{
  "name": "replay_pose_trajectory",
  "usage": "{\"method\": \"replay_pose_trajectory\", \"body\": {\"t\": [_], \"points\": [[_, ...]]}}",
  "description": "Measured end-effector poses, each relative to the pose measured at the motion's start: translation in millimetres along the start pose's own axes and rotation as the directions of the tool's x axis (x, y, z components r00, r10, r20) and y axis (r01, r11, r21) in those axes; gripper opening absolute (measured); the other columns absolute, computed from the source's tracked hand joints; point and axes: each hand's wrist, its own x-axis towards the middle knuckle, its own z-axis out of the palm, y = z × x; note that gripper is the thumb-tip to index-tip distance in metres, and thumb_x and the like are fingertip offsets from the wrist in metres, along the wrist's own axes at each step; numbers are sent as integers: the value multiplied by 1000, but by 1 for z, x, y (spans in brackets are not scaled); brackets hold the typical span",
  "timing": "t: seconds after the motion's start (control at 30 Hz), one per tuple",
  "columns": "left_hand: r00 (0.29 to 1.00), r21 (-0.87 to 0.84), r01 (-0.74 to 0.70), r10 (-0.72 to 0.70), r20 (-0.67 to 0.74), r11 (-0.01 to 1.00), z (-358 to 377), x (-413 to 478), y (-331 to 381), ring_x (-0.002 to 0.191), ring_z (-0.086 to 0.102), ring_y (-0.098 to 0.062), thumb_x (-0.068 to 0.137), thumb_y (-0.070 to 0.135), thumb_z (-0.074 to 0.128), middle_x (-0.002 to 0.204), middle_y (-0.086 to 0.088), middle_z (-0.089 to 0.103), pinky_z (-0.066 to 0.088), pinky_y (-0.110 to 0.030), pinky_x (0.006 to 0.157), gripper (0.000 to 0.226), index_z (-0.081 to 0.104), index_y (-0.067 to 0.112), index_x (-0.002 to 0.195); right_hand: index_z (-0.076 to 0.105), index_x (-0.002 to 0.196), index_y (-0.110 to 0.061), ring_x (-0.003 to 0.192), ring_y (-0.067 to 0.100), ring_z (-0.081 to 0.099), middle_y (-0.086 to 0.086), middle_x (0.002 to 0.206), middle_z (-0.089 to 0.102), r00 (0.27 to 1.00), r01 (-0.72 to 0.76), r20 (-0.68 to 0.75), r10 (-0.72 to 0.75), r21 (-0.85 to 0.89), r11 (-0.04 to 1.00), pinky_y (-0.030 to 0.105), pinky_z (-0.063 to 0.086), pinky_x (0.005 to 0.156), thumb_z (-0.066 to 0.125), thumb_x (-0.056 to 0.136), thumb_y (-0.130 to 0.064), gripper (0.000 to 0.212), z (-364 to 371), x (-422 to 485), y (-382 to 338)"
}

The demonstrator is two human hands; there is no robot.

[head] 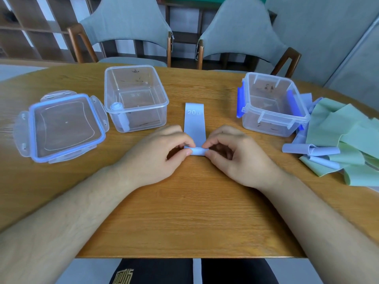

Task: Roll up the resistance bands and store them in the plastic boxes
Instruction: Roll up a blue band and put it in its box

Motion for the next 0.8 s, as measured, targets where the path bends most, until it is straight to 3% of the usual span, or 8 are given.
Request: {"method": "replay_pose_trajectory", "body": {"t": [0.13, 0.53, 0.8], "points": [[1000, 24, 13, -13, -6, 1000, 1, 1, -2, 101, 51, -6, 91, 29, 69, 100, 15, 53, 44, -29, 91, 16, 68, 25, 106, 72, 98, -15, 76, 10, 54, -7, 94, 62, 999, -28, 26, 28, 2, 1000, 9, 38, 69, 76, 84, -10, 15, 1, 1, 1], [997, -60, -66, 68, 29, 996, -5, -5, 5, 89, 57, -11, 85, 17, 75, 85, 15, 56, 46, -27, 80, 15, 67, 24, 95, 71, 92, -19, 75, 15, 53, -8, 84, 63, 993, -40, 118, 30, 81, 996, 13, 38, 66, 78, 79, -7, 19, -6, -5, -9], [1000, -3, -14, 14, 11, 1000, -2, -2, 2, 90, 53, -8, 92, 24, 66, 90, 14, 50, 38, -17, 76, 7, 65, 21, 86, 77, 96, -16, 78, 11, 55, -4, 93, 58, 998, -37, 50, 35, 53, 998, 11, 38, 68, 71, 90, -14, 9, -1, -2, -1]]}}
